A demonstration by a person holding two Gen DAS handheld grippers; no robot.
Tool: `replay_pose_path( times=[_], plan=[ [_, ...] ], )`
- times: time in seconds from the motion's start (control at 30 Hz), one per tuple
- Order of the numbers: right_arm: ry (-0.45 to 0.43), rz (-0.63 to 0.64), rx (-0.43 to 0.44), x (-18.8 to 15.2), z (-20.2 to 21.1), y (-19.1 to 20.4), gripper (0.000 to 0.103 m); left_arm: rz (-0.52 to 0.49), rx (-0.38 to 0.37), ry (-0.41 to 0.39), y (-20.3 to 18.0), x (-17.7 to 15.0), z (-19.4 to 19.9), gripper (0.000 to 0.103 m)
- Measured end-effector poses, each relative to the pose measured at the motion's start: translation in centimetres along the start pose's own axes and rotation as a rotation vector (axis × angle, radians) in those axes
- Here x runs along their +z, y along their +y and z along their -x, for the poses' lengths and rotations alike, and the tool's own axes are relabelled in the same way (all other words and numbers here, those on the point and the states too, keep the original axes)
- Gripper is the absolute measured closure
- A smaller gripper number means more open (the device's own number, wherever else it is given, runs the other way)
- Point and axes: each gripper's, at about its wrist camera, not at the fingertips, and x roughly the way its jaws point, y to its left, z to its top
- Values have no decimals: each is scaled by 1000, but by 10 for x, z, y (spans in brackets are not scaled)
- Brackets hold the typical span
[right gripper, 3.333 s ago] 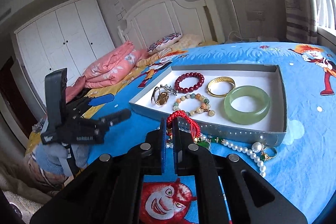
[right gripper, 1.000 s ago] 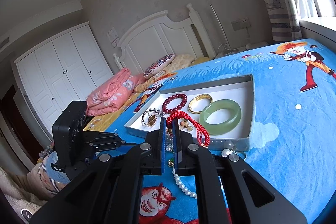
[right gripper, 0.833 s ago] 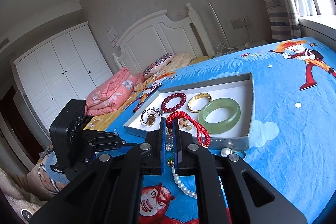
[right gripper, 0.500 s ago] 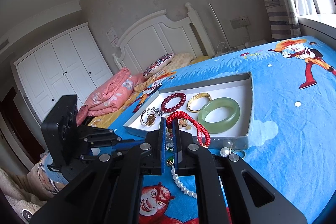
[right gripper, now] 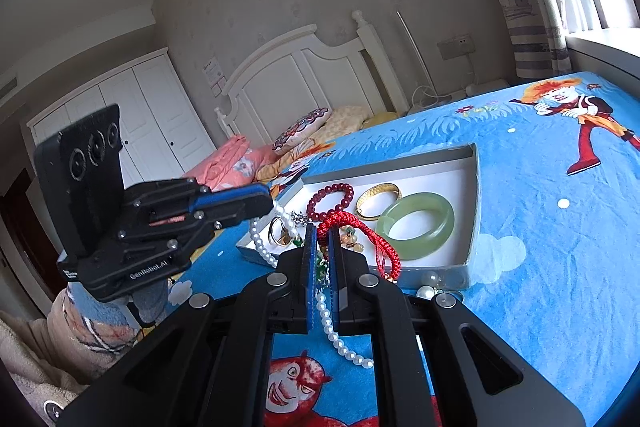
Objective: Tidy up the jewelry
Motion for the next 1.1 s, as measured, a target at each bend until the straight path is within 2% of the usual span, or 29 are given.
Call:
replay_pose_path(
  times=[0.3,0.7,0.9,1.1],
  plan=[
    [-27,22,5,4,11,4,97,15,-19,-84,7,28,24,96],
    [-56,84,-26,26,13,14,97,-6,24,-118,20,46,40,96],
    [-13,98,-64,35,-4,11,97,-14,60,-136,33,64,49,96],
    [36,131,-91,38,-28,10,97,19,102,-118,53,77,34,96]
  ],
)
